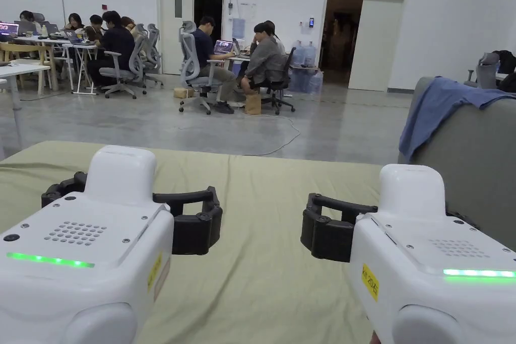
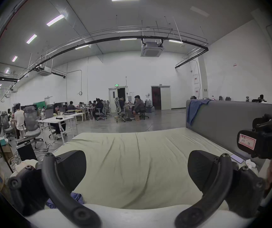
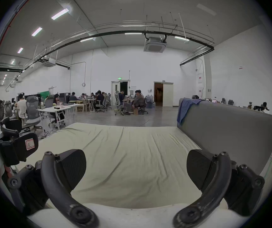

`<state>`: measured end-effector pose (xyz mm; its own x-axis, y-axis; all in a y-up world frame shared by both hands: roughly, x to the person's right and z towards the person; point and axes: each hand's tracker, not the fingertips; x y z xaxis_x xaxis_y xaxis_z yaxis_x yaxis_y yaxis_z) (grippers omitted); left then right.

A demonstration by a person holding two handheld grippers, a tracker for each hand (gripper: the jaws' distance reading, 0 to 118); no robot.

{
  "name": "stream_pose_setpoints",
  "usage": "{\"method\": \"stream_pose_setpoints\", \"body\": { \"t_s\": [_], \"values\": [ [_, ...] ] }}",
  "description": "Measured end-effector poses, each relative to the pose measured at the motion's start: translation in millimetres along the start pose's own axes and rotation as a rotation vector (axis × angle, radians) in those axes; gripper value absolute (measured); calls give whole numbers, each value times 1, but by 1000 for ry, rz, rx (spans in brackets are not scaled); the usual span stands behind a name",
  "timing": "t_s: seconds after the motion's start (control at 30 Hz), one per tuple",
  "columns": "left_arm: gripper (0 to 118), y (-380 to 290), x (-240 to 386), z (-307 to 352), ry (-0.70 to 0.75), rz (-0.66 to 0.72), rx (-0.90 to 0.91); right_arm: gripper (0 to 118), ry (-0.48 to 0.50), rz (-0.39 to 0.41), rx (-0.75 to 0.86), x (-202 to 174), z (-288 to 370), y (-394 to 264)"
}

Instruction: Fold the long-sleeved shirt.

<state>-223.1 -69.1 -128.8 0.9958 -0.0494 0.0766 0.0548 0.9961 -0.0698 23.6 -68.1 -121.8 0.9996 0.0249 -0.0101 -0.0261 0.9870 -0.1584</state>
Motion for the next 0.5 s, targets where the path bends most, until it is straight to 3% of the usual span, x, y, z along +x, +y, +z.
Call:
{"method": "stream_pose_setpoints", "body": {
  "t_s": [0.5],
  "values": [
    [118, -2, 0, 0, -4, 1, -7, 118, 10, 13, 3, -5, 0, 0]
  ]
}}
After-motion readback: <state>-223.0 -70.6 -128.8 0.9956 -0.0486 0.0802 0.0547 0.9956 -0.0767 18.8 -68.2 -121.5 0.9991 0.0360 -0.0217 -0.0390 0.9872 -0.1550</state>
